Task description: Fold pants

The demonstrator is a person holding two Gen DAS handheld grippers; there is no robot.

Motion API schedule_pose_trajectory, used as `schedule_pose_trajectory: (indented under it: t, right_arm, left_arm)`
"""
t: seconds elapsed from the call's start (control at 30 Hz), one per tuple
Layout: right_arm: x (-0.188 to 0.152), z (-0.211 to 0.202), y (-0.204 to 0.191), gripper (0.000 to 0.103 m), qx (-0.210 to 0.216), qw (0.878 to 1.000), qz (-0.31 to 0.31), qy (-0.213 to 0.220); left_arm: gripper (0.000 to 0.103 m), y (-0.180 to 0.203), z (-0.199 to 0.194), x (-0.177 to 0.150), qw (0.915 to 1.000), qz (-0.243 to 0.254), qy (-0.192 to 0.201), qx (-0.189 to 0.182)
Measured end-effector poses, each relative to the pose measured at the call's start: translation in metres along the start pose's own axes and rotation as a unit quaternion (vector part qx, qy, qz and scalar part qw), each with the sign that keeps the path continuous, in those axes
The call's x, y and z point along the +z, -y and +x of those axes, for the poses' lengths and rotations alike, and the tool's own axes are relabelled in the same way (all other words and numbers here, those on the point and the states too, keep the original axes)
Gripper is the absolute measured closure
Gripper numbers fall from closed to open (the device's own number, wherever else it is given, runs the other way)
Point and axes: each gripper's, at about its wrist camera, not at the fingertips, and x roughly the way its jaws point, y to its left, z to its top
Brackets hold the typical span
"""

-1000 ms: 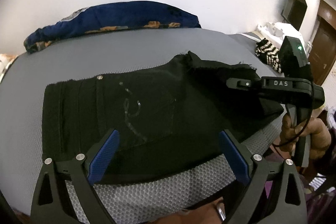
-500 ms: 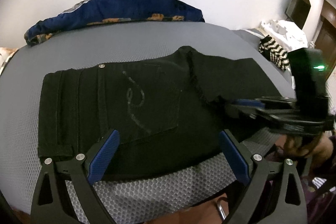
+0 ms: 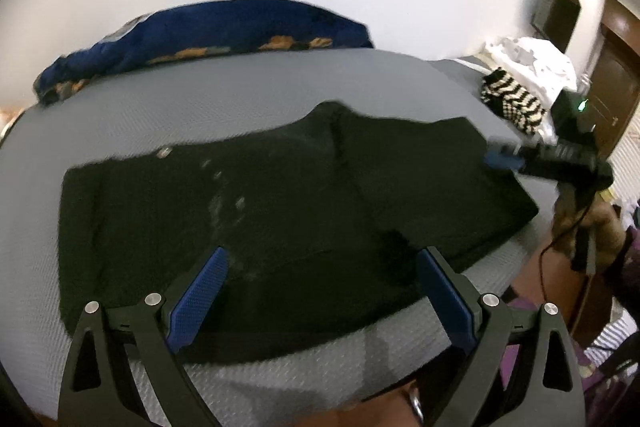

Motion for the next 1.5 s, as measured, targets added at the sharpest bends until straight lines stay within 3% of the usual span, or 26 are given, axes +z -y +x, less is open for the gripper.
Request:
schedule_pose_trajectory:
  t: [0.07, 0.13, 0.2, 0.27, 0.33, 0.43, 0.5, 0.6, 0.73, 0.8, 0.83, 0.87, 0.9, 0.93, 0.97, 1.07, 1.27, 1.33, 1.43, 1.5]
  right_arm:
    - [-0.012, 0.012, 0.002, 0.058, -0.02, 0.999, -0.017, -0.041]
    - [-0.019, 0.003, -0.007, 0.058, -0.049, 0.997, -0.045, -0.035]
    - [-0.02, -0.019, -0.018, 0.058, 0.002, 1.0, -0.027, 0.001]
    - [-0.024, -0.036, -0.023, 0.058, 0.042, 0.999, -0.003, 0.012]
    - [-0.038, -0.039, -0.024, 0.058, 0.062, 0.998, 0.02, -0.012]
    - [-0.056, -0.038, -0.025, 0.058, 0.071, 0.996, 0.031, -0.038]
    - [-0.062, -0.034, -0.023, 0.058, 0.08, 0.995, 0.04, -0.049]
    - [-0.061, -0.029, -0.027, 0.058, 0.093, 0.993, 0.045, -0.052]
    - [-0.059, -0.034, -0.028, 0.05, 0.104, 0.993, 0.049, -0.042]
    - [-0.06, -0.033, -0.024, 0.05, 0.104, 0.992, 0.055, -0.046]
    - [-0.057, -0.028, -0.024, 0.05, 0.101, 0.992, 0.057, -0.049]
    - [-0.057, -0.026, -0.022, 0.05, 0.093, 0.992, 0.061, -0.053]
    - [-0.059, -0.024, -0.022, 0.05, 0.091, 0.992, 0.065, -0.055]
    - [-0.059, -0.023, -0.019, 0.05, 0.092, 0.992, 0.072, -0.055]
    - [-0.059, -0.024, -0.017, 0.05, 0.093, 0.991, 0.077, -0.052]
    - [-0.057, -0.028, -0.01, 0.05, 0.1, 0.989, 0.097, -0.043]
    - [-0.056, -0.033, -0.002, 0.048, 0.091, 0.989, 0.109, -0.031]
    - [-0.056, -0.033, 0.001, 0.048, 0.09, 0.989, 0.111, -0.03]
    - [-0.057, -0.031, 0.002, 0.048, 0.087, 0.989, 0.115, -0.033]
    - [-0.054, -0.036, 0.001, 0.048, 0.083, 0.99, 0.109, -0.026]
  left_arm:
    - [0.008, 0.007, 0.005, 0.009, 0.9998, -0.004, 0.001, -0.018]
    - [0.008, 0.009, 0.012, 0.017, 0.9985, -0.018, -0.007, -0.051]
    - [0.008, 0.01, 0.021, 0.025, 0.995, -0.037, -0.023, -0.09]
    - [0.008, 0.008, 0.036, 0.033, 0.9875, -0.07, -0.046, -0.133]
    - [0.008, 0.005, 0.053, 0.038, 0.9794, -0.106, -0.065, -0.16]
    - [0.008, 0.003, 0.092, 0.04, 0.9575, -0.157, -0.136, -0.2]
    - [0.008, 0.007, 0.108, 0.039, 0.9536, -0.159, -0.167, -0.194]
    - [0.008, 0.016, 0.107, 0.04, 0.9584, -0.143, -0.168, -0.182]
    - [0.009, 0.023, 0.104, 0.034, 0.9549, -0.148, -0.155, -0.205]
    - [0.014, 0.032, 0.104, 0.033, 0.9618, -0.125, -0.152, -0.191]
    - [0.025, 0.037, 0.104, 0.033, 0.9655, -0.109, -0.151, -0.182]
    - [0.045, 0.043, 0.104, 0.033, 0.967, -0.097, -0.154, -0.178]
    - [0.058, 0.044, 0.105, 0.031, 0.9667, -0.092, -0.16, -0.178]
    - [0.084, 0.046, 0.107, 0.029, 0.9663, -0.087, -0.169, -0.174]
    - [0.09, 0.048, 0.109, 0.026, 0.9674, -0.083, -0.173, -0.165]
    - [0.097, 0.046, 0.104, 0.018, 0.969, -0.09, -0.163, -0.162]
    - [0.097, 0.039, 0.09, 0.009, 0.9634, -0.134, -0.149, -0.179]
    - [0.097, 0.039, 0.094, 0.007, 0.9683, -0.126, -0.148, -0.157]
    - [0.095, 0.023, 0.098, -0.003, 0.9599, -0.148, -0.168, -0.169]
    - [0.093, 0.023, 0.099, -0.001, 0.9601, -0.145, -0.175, -0.163]
